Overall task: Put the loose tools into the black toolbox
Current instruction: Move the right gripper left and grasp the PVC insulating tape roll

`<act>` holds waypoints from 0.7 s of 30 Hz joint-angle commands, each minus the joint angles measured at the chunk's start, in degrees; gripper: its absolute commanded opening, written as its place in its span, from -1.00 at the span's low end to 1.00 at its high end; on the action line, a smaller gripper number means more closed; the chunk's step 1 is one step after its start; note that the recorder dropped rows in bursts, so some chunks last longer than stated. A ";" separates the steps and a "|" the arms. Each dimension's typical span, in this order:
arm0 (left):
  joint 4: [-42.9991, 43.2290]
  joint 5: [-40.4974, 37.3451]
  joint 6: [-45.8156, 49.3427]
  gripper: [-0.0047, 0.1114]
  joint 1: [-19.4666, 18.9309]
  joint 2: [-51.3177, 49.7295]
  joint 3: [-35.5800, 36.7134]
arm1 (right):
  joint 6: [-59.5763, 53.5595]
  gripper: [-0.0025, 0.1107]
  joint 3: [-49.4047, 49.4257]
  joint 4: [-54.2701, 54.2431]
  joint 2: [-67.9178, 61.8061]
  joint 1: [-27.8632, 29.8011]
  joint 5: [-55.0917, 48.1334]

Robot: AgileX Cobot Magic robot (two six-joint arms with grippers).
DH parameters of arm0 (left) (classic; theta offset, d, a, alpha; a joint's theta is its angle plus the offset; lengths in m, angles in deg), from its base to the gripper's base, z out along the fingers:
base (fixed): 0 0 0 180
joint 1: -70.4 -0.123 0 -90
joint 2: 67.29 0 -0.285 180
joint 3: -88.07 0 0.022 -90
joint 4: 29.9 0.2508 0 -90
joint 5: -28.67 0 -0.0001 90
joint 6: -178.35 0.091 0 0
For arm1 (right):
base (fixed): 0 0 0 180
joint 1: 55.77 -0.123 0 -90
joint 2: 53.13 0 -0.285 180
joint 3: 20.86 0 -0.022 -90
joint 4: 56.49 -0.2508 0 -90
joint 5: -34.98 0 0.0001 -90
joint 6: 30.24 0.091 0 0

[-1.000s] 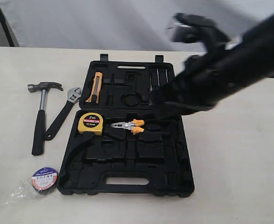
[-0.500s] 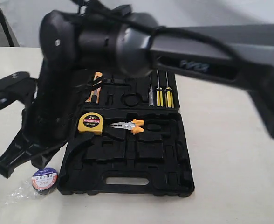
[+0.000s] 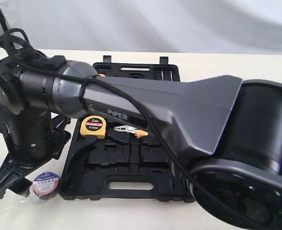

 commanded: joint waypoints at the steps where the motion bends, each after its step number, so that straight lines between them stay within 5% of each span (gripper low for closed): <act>1: -0.78 0.97 -0.59 -0.89 -0.19 0.46 0.53 | 0.69 0.49 -0.52 0.65 -1.51 -0.02 1.79; 21: -0.78 0.97 -0.59 -0.89 -0.19 0.46 0.53 | 0.82 0.47 -0.52 0.85 -6.04 -0.02 3.95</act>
